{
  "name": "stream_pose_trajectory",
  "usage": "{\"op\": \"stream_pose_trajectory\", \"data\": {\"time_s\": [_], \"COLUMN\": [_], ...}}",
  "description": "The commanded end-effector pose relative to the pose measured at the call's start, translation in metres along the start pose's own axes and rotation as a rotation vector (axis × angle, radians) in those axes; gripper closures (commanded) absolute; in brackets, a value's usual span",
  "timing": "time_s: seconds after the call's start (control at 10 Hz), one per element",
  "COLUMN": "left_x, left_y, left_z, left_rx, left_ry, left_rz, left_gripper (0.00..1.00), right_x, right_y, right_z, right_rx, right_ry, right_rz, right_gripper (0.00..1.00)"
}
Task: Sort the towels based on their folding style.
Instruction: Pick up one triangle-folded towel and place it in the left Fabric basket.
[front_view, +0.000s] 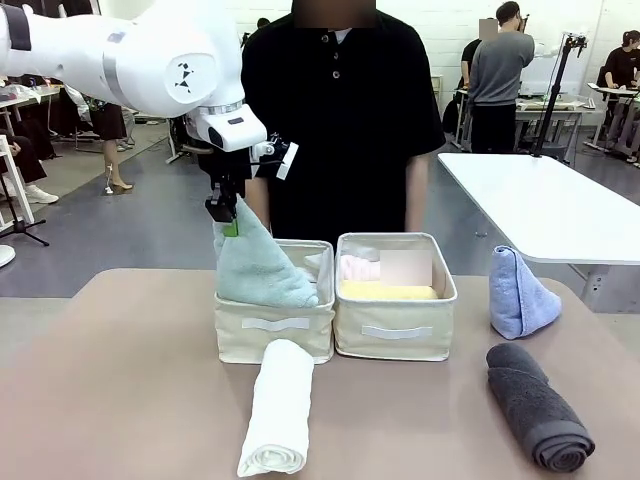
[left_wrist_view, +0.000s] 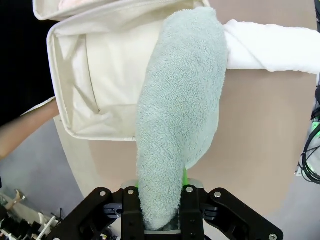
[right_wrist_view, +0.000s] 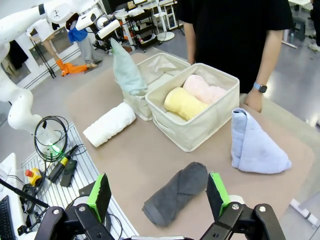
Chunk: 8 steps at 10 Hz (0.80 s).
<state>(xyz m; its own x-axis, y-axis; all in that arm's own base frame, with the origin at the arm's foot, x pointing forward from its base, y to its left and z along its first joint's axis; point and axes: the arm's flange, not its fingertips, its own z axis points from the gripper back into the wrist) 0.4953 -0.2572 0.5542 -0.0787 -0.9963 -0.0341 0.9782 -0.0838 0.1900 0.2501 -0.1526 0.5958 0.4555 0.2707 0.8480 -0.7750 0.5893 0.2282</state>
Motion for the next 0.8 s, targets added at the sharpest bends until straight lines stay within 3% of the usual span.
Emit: {"op": "stream_pose_trajectory", "data": {"time_s": [0.0, 0.3, 0.7], "left_x": [0.003, 0.001, 0.006], "left_y": [0.008, 0.016, 0.014], "left_z": [-0.012, -0.022, -0.04], "left_rx": [0.021, 0.084, 0.064], "left_ry": [0.025, -0.023, 0.01], "left_rz": [0.042, 0.091, 0.086], "left_gripper": [0.79, 0.79, 0.79], "right_x": [0.003, 0.003, 0.003], "right_y": [-0.001, -0.001, -0.001], "right_z": [0.001, 0.001, 0.001], "right_rx": [0.018, 0.018, 0.018], "right_ry": [-0.03, -0.03, -0.03], "right_rz": [0.013, 0.013, 0.013], "right_gripper": [0.0, 0.0, 0.0]}}
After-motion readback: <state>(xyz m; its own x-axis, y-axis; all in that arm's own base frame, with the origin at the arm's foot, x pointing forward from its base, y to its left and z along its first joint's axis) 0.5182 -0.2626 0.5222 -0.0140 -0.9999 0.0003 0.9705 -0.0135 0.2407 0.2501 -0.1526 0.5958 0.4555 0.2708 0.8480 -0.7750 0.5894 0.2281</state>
